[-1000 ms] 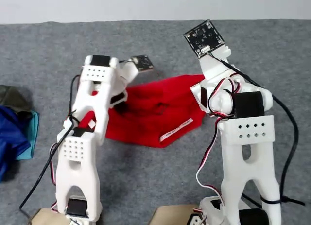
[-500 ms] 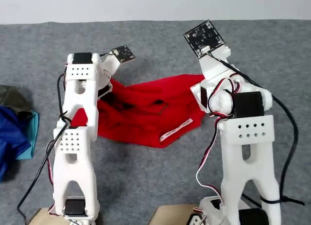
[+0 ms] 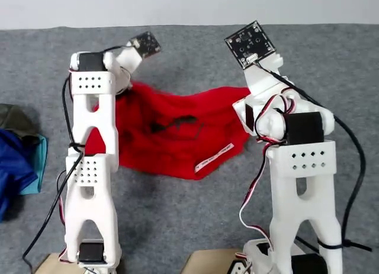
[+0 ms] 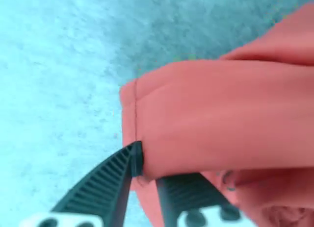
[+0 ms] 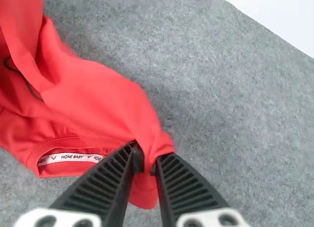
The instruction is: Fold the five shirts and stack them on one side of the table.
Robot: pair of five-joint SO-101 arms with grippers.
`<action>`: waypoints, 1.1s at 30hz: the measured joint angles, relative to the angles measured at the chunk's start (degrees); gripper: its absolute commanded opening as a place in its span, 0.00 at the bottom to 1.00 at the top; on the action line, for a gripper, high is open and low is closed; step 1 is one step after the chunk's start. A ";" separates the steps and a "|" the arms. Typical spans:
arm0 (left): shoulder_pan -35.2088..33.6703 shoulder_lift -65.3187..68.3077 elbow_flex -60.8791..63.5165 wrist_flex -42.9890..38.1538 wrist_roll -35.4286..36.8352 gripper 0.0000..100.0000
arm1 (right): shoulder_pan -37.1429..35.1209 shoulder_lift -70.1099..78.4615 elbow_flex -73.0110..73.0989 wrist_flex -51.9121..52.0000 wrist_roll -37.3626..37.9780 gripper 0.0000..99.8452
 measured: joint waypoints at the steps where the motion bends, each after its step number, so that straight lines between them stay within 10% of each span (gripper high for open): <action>1: 0.00 -0.44 -0.44 0.00 0.00 0.04 | 0.00 0.00 0.00 0.00 0.00 0.01; 10: -4.84 -17.05 10.55 0.26 -3.69 0.04 | 1.32 0.00 -4.57 0.00 0.00 0.01; 33: -15.38 -67.87 90.99 -1.23 -21.36 0.05 | -18.11 6.33 1.67 -0.09 -2.90 0.01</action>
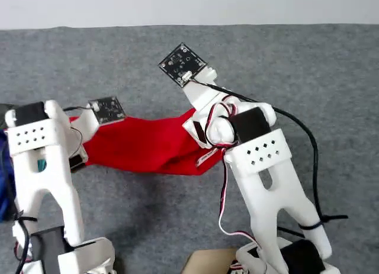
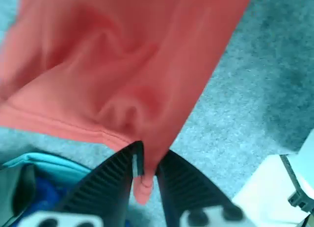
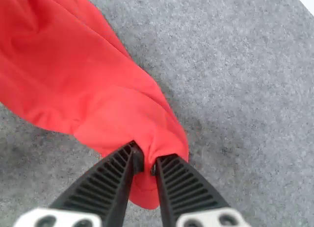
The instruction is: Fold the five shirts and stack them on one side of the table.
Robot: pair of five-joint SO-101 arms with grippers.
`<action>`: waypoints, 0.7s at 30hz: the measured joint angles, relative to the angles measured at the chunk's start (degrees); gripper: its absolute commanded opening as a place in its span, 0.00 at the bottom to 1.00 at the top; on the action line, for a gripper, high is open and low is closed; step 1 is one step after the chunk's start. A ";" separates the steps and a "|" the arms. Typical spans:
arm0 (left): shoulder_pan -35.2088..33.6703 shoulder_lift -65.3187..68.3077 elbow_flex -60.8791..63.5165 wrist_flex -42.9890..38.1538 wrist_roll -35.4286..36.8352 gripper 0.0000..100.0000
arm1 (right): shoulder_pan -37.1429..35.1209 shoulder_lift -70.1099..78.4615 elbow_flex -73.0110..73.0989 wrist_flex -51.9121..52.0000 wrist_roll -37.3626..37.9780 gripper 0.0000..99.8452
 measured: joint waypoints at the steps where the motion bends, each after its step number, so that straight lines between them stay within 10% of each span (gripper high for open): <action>1: 0.00 0.00 0.26 -0.70 0.09 0.05 | 0.00 0.44 0.00 0.00 0.00 0.01; 21: 0.00 -0.18 12.75 -14.24 -5.98 0.17 | 0.00 7.12 0.00 2.46 0.00 0.01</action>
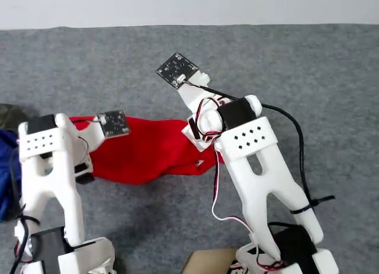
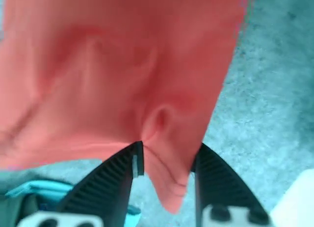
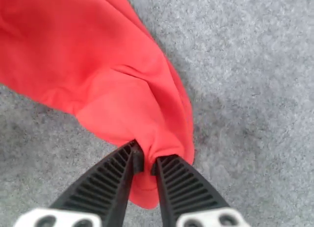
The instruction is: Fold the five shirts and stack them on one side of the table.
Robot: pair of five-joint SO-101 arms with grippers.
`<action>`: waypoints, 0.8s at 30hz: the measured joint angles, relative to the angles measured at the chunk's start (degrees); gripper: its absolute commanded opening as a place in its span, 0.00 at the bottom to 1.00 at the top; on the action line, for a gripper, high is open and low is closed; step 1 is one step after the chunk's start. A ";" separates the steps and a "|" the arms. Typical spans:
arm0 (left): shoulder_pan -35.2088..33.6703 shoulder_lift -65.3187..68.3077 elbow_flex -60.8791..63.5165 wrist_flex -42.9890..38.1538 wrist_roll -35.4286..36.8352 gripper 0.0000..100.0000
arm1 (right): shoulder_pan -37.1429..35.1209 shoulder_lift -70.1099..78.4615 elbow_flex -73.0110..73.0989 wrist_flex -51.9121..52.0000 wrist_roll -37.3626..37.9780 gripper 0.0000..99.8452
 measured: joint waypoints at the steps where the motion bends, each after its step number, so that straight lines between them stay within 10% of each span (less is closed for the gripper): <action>1: 0.00 0.00 1.14 -0.97 0.00 0.17 | 0.00 0.09 0.00 0.00 0.00 0.01; 24: -5.54 4.22 13.10 -20.75 -0.18 0.08 | 0.00 0.09 0.00 0.00 0.00 0.01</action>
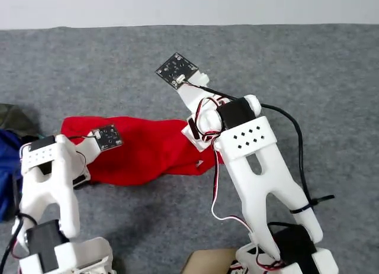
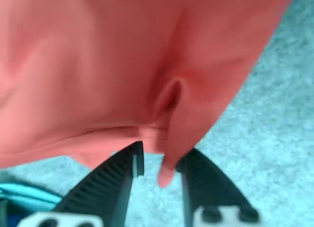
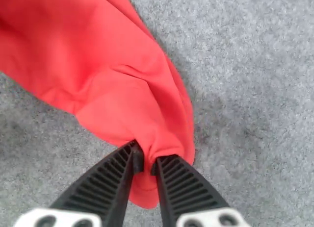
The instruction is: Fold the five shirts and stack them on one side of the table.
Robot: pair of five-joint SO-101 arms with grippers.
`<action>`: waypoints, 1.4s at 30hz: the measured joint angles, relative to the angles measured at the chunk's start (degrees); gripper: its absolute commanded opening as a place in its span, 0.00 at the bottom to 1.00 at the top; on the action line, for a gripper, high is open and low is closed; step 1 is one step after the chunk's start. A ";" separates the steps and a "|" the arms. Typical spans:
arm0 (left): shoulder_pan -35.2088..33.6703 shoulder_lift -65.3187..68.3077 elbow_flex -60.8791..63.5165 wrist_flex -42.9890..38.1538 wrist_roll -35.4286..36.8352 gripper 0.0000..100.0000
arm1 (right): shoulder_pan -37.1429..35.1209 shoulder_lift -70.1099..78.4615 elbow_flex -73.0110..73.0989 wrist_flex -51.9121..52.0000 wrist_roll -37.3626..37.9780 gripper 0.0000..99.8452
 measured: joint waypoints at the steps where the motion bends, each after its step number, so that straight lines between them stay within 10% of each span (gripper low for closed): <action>1: 0.00 0.18 0.00 0.00 0.00 0.07 | 0.00 0.00 0.00 0.00 0.00 0.01; 20: 2.90 0.97 -2.29 6.95 0.09 0.00 | 1.76 0.00 -3.52 2.73 0.00 0.01; 42: 6.15 -25.58 -46.24 20.13 36.40 0.00 | 12.92 -8.70 -35.25 12.22 0.00 0.01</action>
